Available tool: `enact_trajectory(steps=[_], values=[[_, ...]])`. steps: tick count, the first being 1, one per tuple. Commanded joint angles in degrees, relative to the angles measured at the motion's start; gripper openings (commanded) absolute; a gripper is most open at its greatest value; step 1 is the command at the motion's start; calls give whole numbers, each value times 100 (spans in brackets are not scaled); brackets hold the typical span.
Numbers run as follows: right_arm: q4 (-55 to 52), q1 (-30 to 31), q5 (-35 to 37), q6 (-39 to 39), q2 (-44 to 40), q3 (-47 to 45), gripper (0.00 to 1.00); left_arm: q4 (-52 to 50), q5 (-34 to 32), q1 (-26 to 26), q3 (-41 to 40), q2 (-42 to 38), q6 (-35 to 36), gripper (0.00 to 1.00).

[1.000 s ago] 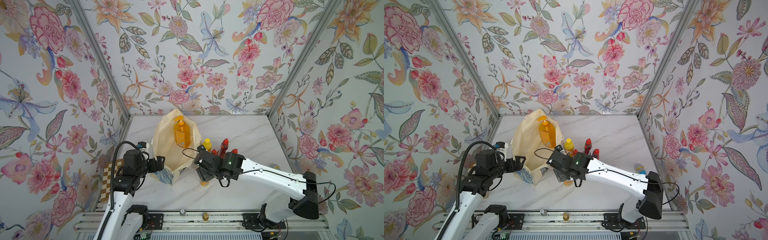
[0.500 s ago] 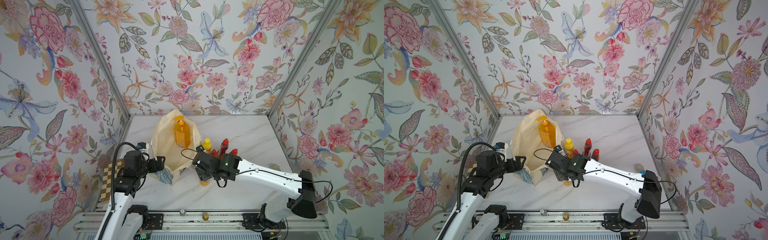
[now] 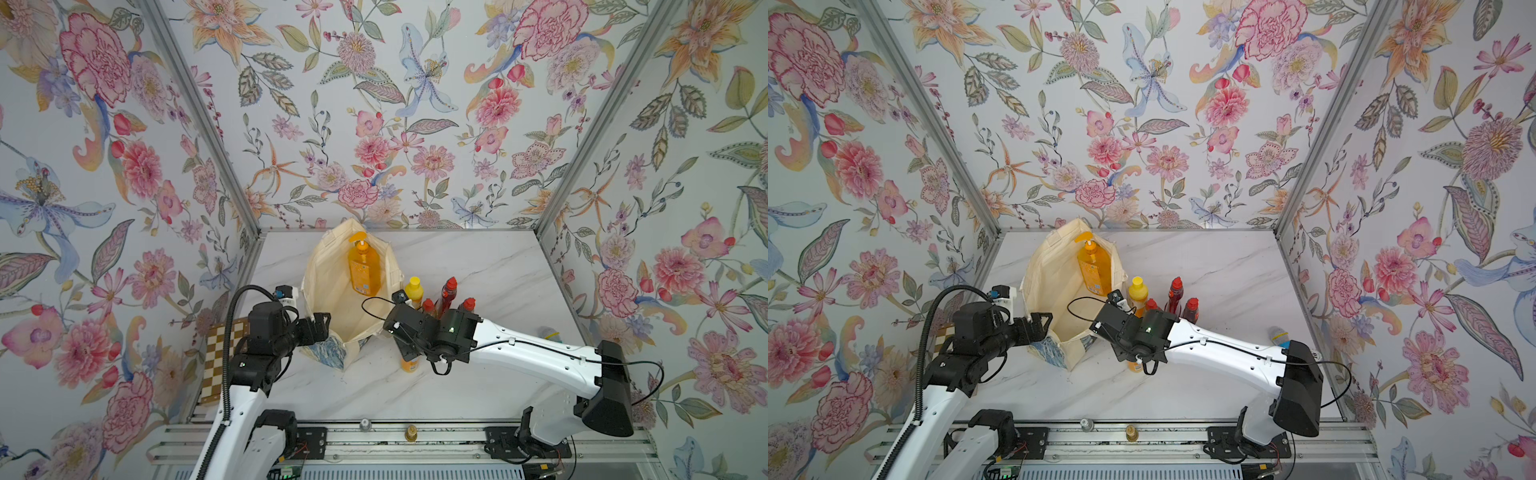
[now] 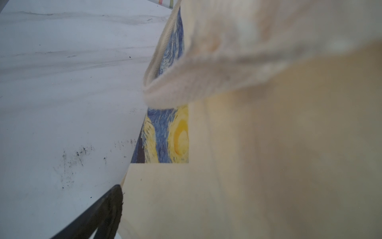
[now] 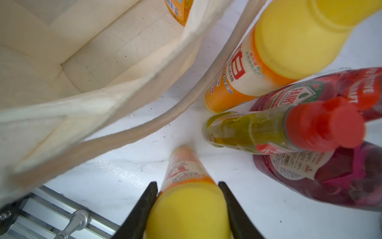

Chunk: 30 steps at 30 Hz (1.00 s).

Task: Pack dish soap into the shopping bag
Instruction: Pick up the bottle of dish soap at the center of the board.

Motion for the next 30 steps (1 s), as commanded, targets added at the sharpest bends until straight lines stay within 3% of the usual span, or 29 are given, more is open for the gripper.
enact_trajectory(steps=[1, 4, 18, 24, 30], values=[[-83, 75, 227, -132, -246, -56, 27, -232, -152, -24, -196, 75, 37, 99], [2, 124, 287, -263, -335, -13, 17, -201, -136, -24, -201, 80, 30, 99], [83, 166, -155, -1199, -1048, 1227, 4, -97, -142, -24, -202, 50, 48, 99], [-357, 19, -398, -1723, -834, 2559, 0, -48, -152, -25, -226, 57, 33, 99], [-1147, -356, -920, -2098, 6, 4383, 0, 43, -101, -28, -305, 18, -9, 99]])
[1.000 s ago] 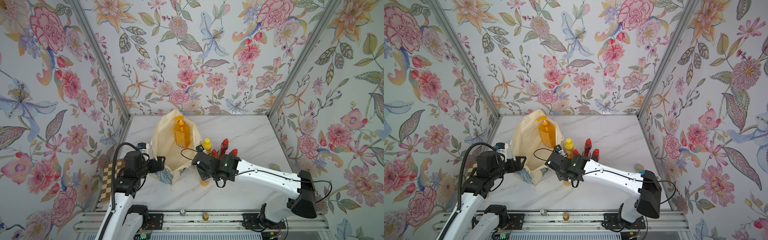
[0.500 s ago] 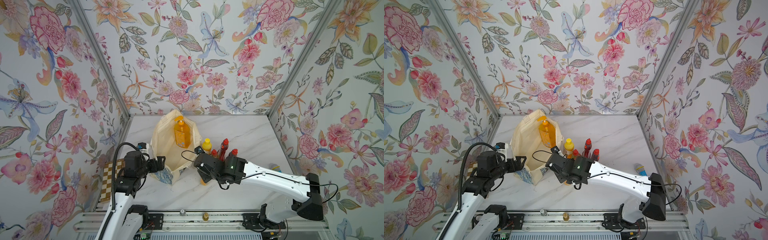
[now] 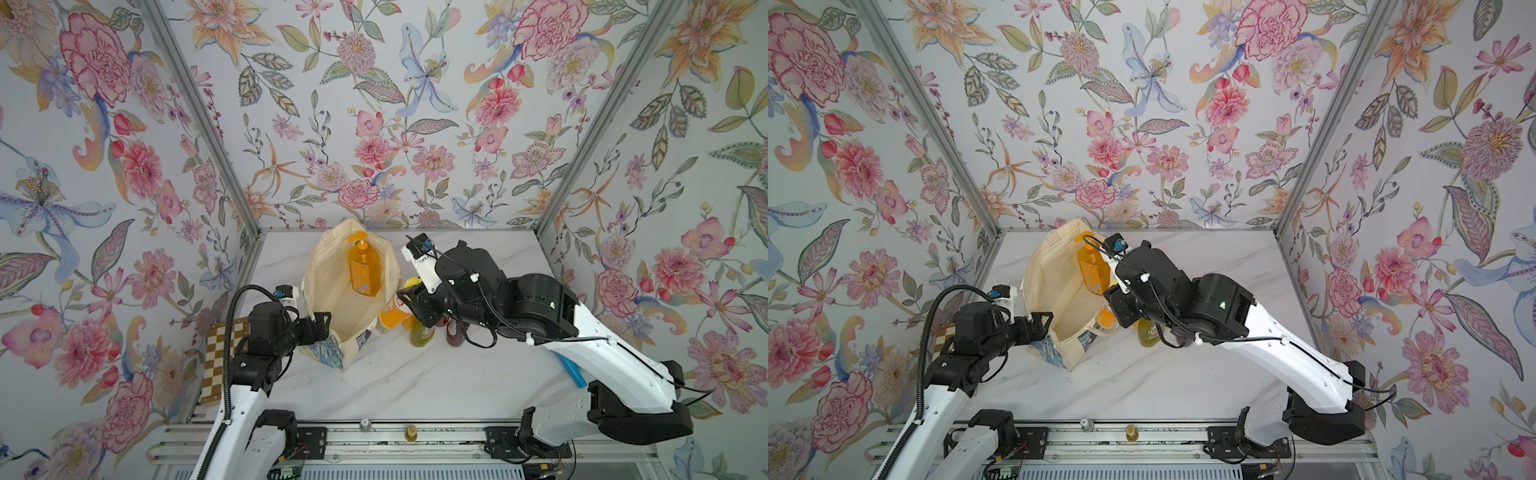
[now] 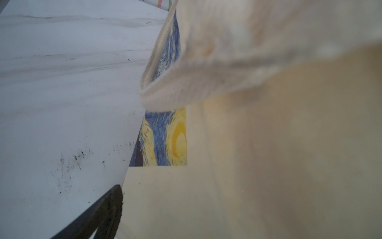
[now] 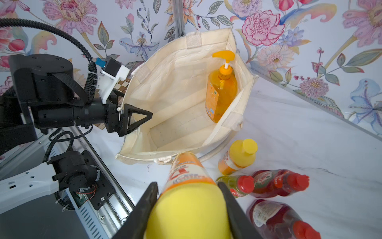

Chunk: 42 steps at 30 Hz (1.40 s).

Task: Pack dish soap into the shopping bag
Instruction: Pick up the bottle of dish soap at the center of the board, then place the bottle of dish soap in the shopping bag.

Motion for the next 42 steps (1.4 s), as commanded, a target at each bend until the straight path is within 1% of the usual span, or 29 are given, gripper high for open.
enact_trajectory(steps=[1, 4, 7, 12, 21, 29, 33, 37, 42], values=[[-209, -220, -368, -395, 468, 996, 0, -164, -127, -26, -220, 11, -6, 99], [-510, -477, -779, -578, 986, 2040, 0, -154, -141, -24, -241, -6, -17, 99], [-513, -671, -1120, -711, 1344, 2586, 0, -128, -140, -31, -253, -36, -38, 99], [-403, -736, -1042, -1036, 2028, 3188, 0, -108, -171, -27, -241, -71, -54, 99], [704, -751, -322, -1320, 3130, 3210, 0, 107, -27, -26, -311, 53, -127, 99], [1656, -776, -116, -1373, 3954, 3200, 0, 181, 87, -26, -359, 48, -126, 99], [1975, -851, -183, -1310, 4260, 3198, 0, 180, 250, -23, -382, 60, -139, 99], [2221, -943, -222, -1259, 4481, 3193, 0, 148, 312, -24, -404, 30, -154, 96], [2492, -1049, -298, -1272, 4681, 3108, 0, 150, 368, -22, -435, -66, -187, 88]])
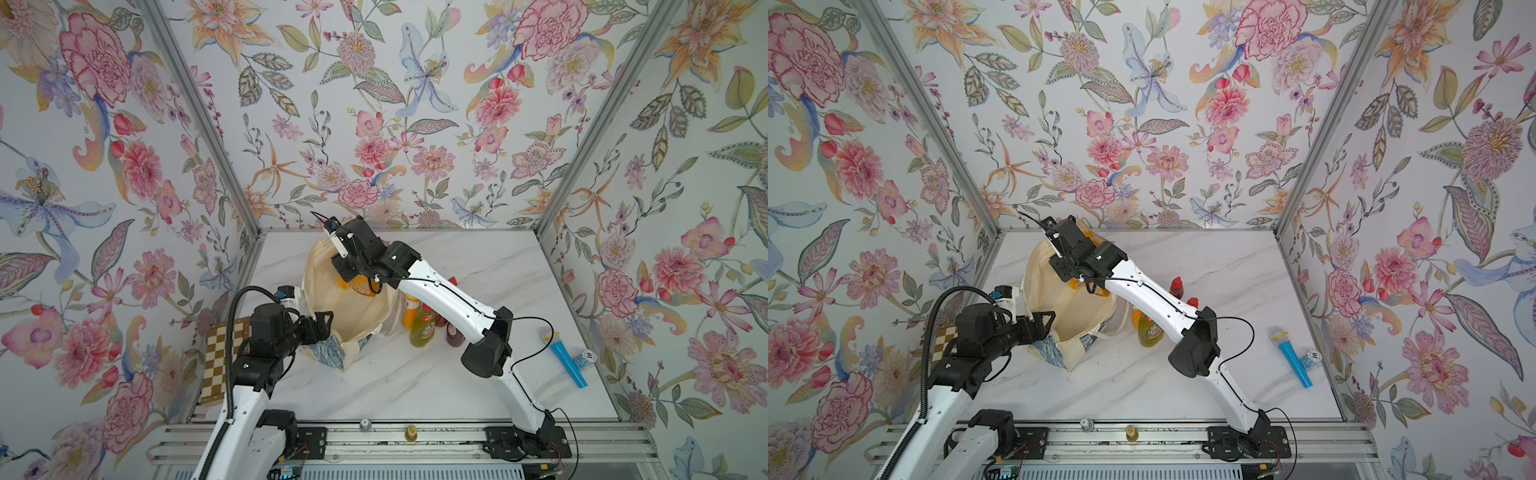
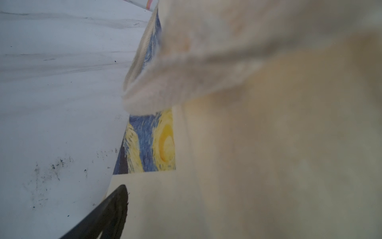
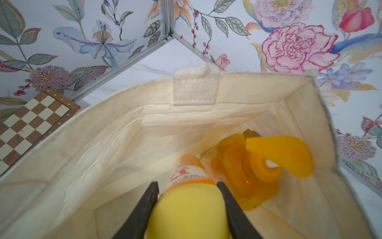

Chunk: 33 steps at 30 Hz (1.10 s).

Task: Pack dish soap into the shopping bag
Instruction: Place the bottle of dish soap in the shopping bag.

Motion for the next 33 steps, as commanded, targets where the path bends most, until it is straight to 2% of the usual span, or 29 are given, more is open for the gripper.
enact_trajectory(steps=[1, 12, 33], values=[[934, -74, 23, 4, -13, 78, 0, -293, 35, -23, -178, -39, 1, 87], [1160, -107, 80, -114, 375, 32, 0, -273, 111, -23, -204, -108, -43, 72], [1177, -137, 259, -417, 959, 41, 1, -186, 248, -28, -267, -50, -62, 69]])
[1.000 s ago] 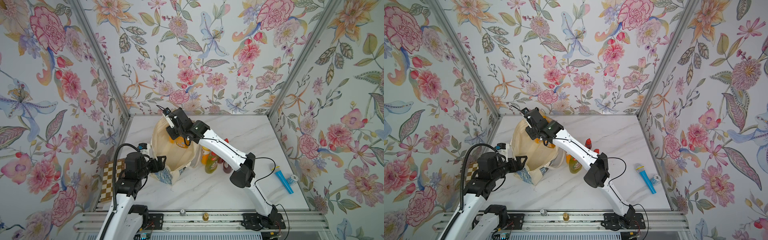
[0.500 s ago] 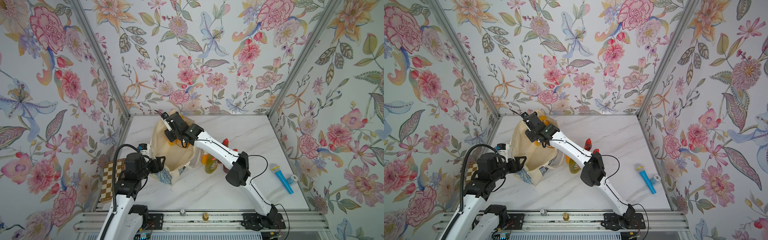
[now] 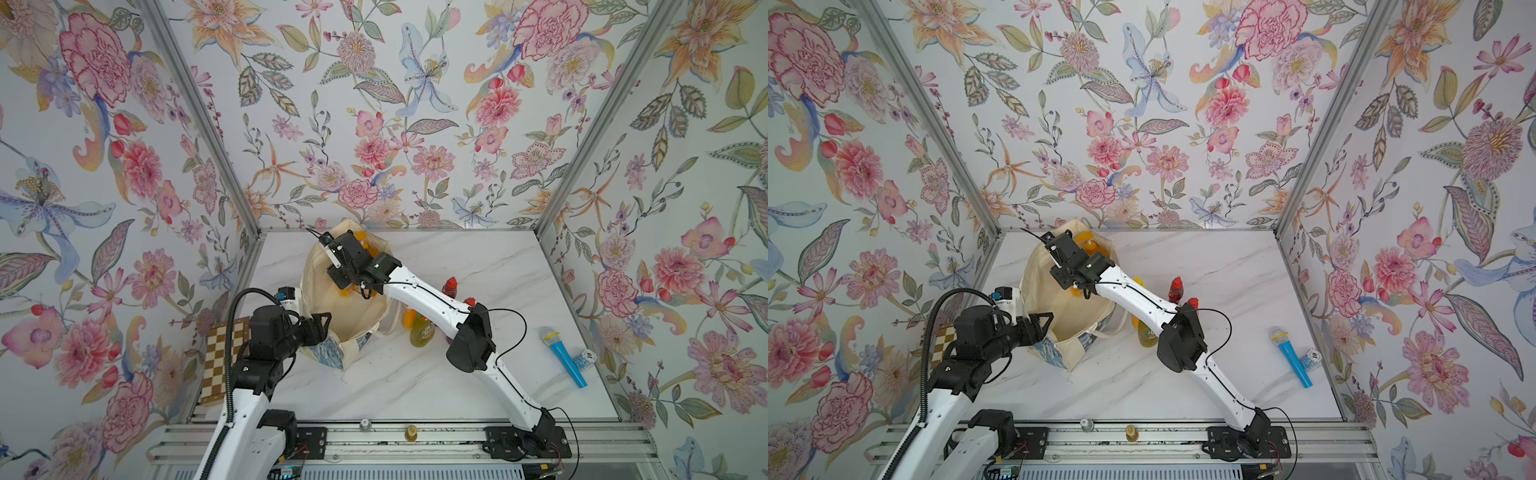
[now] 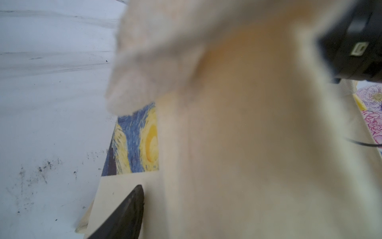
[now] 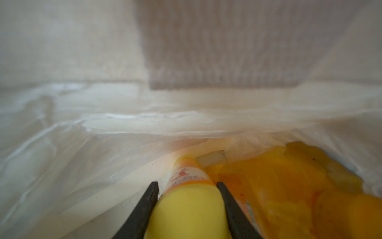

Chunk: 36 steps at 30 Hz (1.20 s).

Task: Pack dish soap into the shopping bag
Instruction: Place the bottle of dish soap in the shopping bag.

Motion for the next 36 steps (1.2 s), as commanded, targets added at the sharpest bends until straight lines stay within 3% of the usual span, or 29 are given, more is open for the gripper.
enact_trajectory(steps=[1, 17, 30, 36], values=[[605, -66, 278, -195, 90, 85, 1, -289, 12, -24, -173, 44, 16, 69], [686, -132, 138, -184, 404, 76, 18, -278, 24, -25, -168, 67, 5, 73], [689, -55, 202, -230, -70, 73, 62, -259, -14, -24, -148, 120, 7, 77], [682, 18, 260, -269, -252, 67, 70, -254, -10, -24, -142, 101, -3, 78]])
